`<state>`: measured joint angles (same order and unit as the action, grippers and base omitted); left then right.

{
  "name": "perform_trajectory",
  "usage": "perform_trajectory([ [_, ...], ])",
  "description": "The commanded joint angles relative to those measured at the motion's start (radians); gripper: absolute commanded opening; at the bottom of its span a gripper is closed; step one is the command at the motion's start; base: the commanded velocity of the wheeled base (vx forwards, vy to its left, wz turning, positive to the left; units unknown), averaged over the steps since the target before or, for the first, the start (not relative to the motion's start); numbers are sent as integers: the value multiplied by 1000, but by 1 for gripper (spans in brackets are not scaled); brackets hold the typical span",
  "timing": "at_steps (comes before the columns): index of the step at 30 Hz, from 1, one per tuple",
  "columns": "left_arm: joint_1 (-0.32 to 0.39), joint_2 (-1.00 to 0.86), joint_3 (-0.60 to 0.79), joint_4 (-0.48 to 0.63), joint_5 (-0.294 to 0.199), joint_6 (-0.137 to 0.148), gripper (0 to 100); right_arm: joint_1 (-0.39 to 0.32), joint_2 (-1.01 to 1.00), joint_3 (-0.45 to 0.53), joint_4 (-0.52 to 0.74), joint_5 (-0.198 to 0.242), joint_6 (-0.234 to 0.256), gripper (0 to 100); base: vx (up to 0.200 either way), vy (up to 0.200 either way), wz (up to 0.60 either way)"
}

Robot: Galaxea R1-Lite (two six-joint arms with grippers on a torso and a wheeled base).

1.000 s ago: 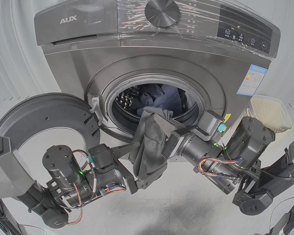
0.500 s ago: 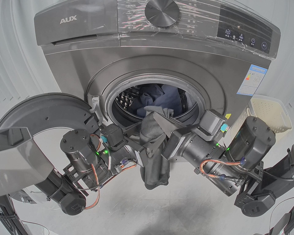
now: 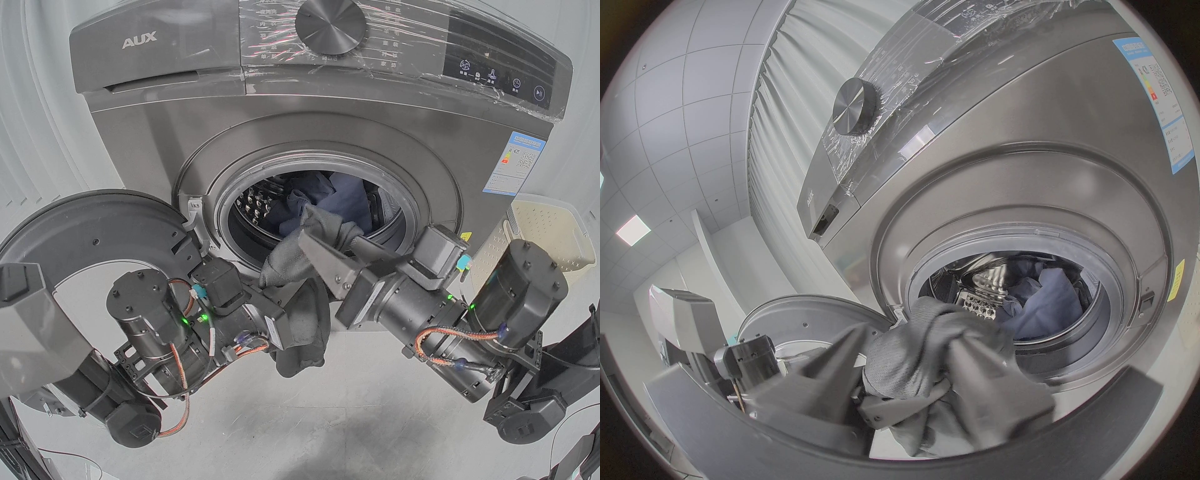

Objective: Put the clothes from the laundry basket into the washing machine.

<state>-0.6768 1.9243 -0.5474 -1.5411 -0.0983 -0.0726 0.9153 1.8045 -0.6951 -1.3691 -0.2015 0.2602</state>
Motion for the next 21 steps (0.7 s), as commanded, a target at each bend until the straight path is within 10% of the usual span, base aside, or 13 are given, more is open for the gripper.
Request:
perform_trajectory([
  [1, 8, -83, 46, -4, -9, -1, 0, 5, -63, 71, 15, 8, -1, 100, 0, 0, 0],
  [14, 2, -271, 212, -5, -133, -3, 0, -38, -200, 396, 15, 126, -35, 100, 0, 0, 0],
  [21, -3, -349, 277, -5, -193, -13, 0, -223, -79, 368, 1, 201, -68, 100, 0, 0, 0],
])
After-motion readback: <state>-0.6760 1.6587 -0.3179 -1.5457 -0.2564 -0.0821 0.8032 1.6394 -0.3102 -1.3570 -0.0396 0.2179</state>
